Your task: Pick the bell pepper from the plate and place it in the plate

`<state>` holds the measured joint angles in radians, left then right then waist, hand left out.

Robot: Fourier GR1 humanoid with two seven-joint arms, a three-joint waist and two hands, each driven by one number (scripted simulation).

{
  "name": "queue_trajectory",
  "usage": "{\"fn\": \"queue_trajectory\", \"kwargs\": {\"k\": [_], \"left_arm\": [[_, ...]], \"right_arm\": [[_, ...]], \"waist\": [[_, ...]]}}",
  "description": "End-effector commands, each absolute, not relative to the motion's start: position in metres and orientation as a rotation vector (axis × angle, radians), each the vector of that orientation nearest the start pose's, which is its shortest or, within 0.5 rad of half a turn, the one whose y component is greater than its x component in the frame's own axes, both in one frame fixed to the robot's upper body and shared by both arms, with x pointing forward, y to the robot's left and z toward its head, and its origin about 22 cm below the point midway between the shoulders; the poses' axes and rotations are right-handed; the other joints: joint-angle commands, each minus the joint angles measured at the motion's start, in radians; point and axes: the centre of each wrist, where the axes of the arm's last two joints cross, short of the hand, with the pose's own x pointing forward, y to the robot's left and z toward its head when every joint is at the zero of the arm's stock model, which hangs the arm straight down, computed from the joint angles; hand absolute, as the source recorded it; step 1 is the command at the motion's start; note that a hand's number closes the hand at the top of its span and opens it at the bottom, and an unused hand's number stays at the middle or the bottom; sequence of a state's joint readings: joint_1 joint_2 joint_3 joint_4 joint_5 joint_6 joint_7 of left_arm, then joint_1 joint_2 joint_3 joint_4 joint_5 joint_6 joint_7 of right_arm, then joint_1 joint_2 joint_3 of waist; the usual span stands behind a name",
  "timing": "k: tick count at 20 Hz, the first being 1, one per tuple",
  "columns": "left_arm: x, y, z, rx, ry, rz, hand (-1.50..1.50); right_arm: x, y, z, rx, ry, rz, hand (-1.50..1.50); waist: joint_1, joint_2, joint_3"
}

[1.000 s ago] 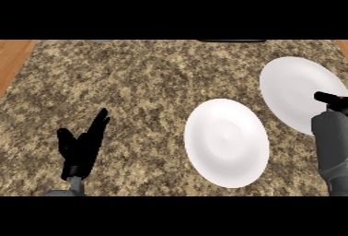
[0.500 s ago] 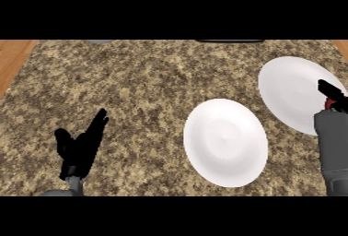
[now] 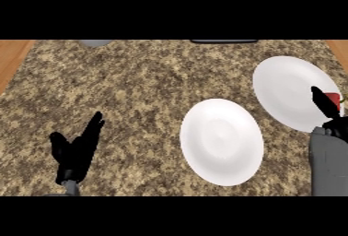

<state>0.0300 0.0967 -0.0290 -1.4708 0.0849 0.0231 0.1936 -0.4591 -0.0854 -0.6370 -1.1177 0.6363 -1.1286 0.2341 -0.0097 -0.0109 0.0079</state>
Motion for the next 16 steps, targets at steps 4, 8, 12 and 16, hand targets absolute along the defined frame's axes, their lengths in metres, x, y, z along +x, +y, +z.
{"fn": "queue_trajectory", "kwargs": {"k": [4,8,12,16], "left_arm": [[0.231,0.256,-0.032,0.016,-1.174,-0.006,0.00],[0.236,0.239,-0.023,0.000,-1.190,0.008,0.00],[0.239,0.237,-0.048,0.018,-1.176,0.005,0.00],[0.239,0.246,-0.028,0.008,-1.183,-0.007,0.00]], "right_arm": [[0.279,-0.289,-0.014,-1.307,-1.228,-0.835,-1.50],[0.250,-0.288,-0.007,-1.324,-1.223,-0.774,-1.50],[0.230,-0.256,-0.031,-1.308,-1.187,-0.743,-1.50],[0.210,-0.224,-0.031,-1.263,-1.184,-0.728,-1.50]], "waist": [[0.006,0.007,-0.008],[0.003,0.008,-0.009],[0.003,0.011,-0.009],[0.005,0.010,-0.009]]}}
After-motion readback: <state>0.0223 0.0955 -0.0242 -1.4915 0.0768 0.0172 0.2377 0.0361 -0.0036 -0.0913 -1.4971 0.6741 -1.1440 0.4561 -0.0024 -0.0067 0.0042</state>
